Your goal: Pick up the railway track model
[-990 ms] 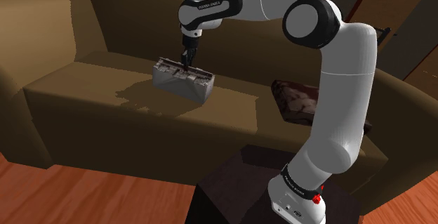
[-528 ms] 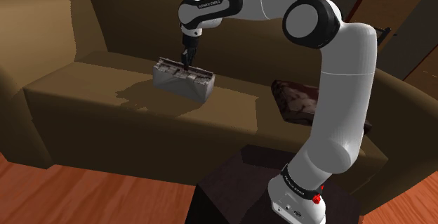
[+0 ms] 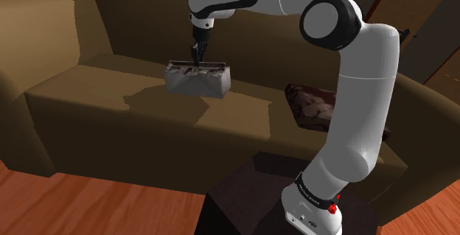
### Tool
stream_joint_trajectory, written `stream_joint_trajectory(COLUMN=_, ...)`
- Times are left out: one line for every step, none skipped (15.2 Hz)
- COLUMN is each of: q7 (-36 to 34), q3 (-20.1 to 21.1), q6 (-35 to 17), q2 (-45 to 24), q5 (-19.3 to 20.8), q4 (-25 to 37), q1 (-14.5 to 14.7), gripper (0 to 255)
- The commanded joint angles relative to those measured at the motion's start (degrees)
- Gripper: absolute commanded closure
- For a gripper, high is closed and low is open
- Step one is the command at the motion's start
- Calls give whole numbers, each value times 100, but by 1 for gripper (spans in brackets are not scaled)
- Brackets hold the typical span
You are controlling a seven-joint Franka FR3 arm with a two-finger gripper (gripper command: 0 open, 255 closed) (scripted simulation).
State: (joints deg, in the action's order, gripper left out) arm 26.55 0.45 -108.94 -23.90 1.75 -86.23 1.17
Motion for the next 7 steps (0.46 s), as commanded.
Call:
stream_joint_trajectory(q7=3, q3=0, q6=144, q2=57, q5=0, q4=130, q1=1, gripper=255)
stream_joint_trajectory(q7=5, q3=0, q6=216, q2=68, q5=-1, q4=191, q1=1, gripper=255)
stream_joint_trajectory(q7=7, q3=0, q6=288, q2=77, q5=-2, q4=253, q1=1, gripper=255)
stream_joint_trajectory(q7=8, q3=0, q6=361, q2=86, q5=-2, q4=318, q1=2, gripper=255)
stream_joint_trajectory(q7=10, q3=0, q6=434, q2=93, q5=-3, q4=384, q1=2, gripper=255)
stream_joint_trajectory(q7=11, q3=0, q6=445, q2=95, q5=-3, q4=393, q1=2, gripper=255)
stream_joint_trajectory(q7=11, q3=0, q6=445, q2=95, q5=-3, q4=394, q1=2, gripper=255)
